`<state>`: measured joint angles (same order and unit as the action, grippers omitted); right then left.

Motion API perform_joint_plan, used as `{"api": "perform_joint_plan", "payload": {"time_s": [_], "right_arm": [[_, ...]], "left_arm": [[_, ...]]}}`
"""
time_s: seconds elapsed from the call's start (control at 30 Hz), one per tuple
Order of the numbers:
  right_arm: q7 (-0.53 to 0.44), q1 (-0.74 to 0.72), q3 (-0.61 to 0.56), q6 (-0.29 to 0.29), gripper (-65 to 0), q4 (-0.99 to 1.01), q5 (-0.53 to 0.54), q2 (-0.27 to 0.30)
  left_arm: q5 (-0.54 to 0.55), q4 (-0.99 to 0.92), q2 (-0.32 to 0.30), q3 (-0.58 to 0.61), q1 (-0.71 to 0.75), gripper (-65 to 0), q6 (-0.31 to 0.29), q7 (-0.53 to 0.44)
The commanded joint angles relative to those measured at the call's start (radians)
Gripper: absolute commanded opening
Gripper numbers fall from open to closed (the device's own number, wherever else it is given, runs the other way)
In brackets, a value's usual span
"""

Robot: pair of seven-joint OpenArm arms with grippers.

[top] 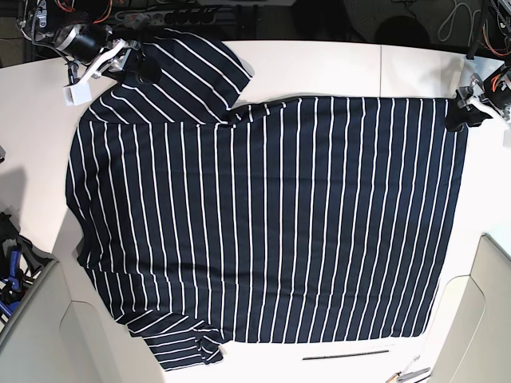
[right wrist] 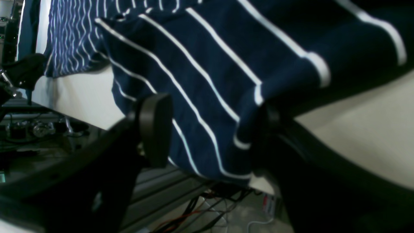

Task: Fold the T-shirt properly
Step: 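Move both grippers down to the shirt's shoulder corners and grasp them, then lift the shoulder edge with both grippers and fold it over the body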

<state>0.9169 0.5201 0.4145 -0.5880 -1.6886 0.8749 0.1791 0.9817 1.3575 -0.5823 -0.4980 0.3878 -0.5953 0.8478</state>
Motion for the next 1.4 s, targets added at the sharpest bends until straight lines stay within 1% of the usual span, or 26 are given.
{"api": "perform_joint_plan", "payload": {"time_s": [0.0, 0.07, 0.1, 0.17, 0.2, 0.23, 0.3, 0.37, 0.4, 0.43, 0.47, 0.57, 0.67, 0.8, 0.87, 0.93, 1.03, 1.1, 1.2, 1.3, 1.37], "right_arm": [[0.000, 0.004, 0.002, 0.000, -29.0, -0.009, -0.002, -0.001], [0.000, 0.004, 0.002, 0.000, -29.0, -0.009, 0.000, -0.011], [0.000, 0.004, 0.002, 0.000, -29.0, -0.009, 0.000, -0.016], [-0.001, 0.004, 0.002, 0.000, -29.8, -0.009, 0.000, -0.023], [-0.002, 0.003, 0.002, 0.000, -32.3, -0.009, -0.001, -0.027], [-0.005, 0.004, 0.002, 0.000, -36.9, -0.009, 0.000, -0.028], [-0.004, 0.002, 0.002, -0.001, -48.5, -0.009, -0.004, -0.030], [-0.004, 0.001, 0.002, -0.004, -58.4, -0.010, -0.011, -0.030], [-0.004, 0.001, 0.002, -0.003, -62.9, -0.011, -0.017, -0.030], [-0.003, 0.001, 0.002, -0.003, -65.0, -0.011, -0.024, -0.030], [-0.003, 0.002, 0.002, -0.003, -65.0, -0.012, -0.023, -0.030], [-0.003, 0.002, 0.004, -0.003, -65.0, -0.021, -0.022, -0.031], [-0.001, 0.002, 0.015, -0.003, -65.0, -0.038, -0.014, -0.031], [0.030, 0.002, 0.044, -0.004, -65.0, -0.083, 0.079, -0.034], [0.032, 0.002, 0.053, -0.011, -65.0, -0.123, 0.092, -0.033], [0.033, 0.002, 0.058, -0.011, -65.0, -0.165, 0.095, -0.034], [0.032, -0.003, 0.058, -0.011, -65.0, -0.227, 0.106, -0.033], [0.034, -0.029, 0.063, -0.011, -65.0, -0.259, 0.101, -0.039], [0.035, -0.080, 0.086, -0.011, -65.0, -0.270, 0.098, -0.066], [0.043, -0.131, 0.095, -0.011, -65.0, -0.267, 0.094, -0.080], [0.045, -0.166, 0.095, -0.011, -65.0, -0.266, 0.080, -0.080]], "left_arm": [[-0.021, 0.005, -0.013, 0.002, 0.009, -23.9, 0.003, 0.036], [-0.021, 0.005, -0.013, 0.002, 0.009, -25.8, 0.003, 0.036], [-0.020, 0.005, -0.013, 0.002, 0.009, -28.8, 0.003, 0.036], [-0.021, 0.005, -0.013, 0.002, 0.009, -39.0, 0.003, 0.035], [-0.021, 0.005, -0.014, 0.002, 0.009, -44.6, 0.003, 0.035], [-0.021, 0.005, -0.014, 0.002, 0.009, -49.2, 0.003, 0.035], [-0.021, 0.005, -0.014, 0.002, 0.009, -56.7, 0.003, 0.032], [-0.021, 0.005, -0.014, 0.002, 0.009, -64.1, 0.003, 0.032], [-0.021, 0.005, -0.014, 0.002, 0.009, -65.0, 0.003, 0.032], [-0.020, 0.005, -0.014, 0.002, 0.009, -65.0, 0.003, 0.031], [-0.020, 0.005, -0.017, 0.002, 0.009, -65.0, -0.003, 0.031], [-0.015, 0.008, -0.027, -0.009, 0.009, -65.0, -0.055, 0.019], [0.015, 0.010, -0.046, -0.028, 0.009, -65.0, -0.084, 0.017], [0.050, 0.010, -0.081, -0.045, 0.009, -65.0, -0.084, 0.017], [0.075, 0.010, -0.097, -0.045, 0.008, -65.0, -0.084, 0.017], [0.112, 0.010, -0.111, -0.045, 0.008, -65.0, -0.103, 0.017], [0.148, 0.010, -0.127, -0.046, -0.001, -65.0, -0.103, 0.017], [0.145, 0.010, -0.127, -0.047, -0.025, -65.0, -0.103, 0.017], [0.130, 0.010, -0.127, -0.047, -0.072, -65.0, -0.103, 0.017], [0.093, 0.010, -0.127, -0.047, -0.120, -65.0, -0.103, 0.012], [0.056, 0.010, -0.127, -0.047, -0.153, -65.0, -0.103, -0.014]]}}
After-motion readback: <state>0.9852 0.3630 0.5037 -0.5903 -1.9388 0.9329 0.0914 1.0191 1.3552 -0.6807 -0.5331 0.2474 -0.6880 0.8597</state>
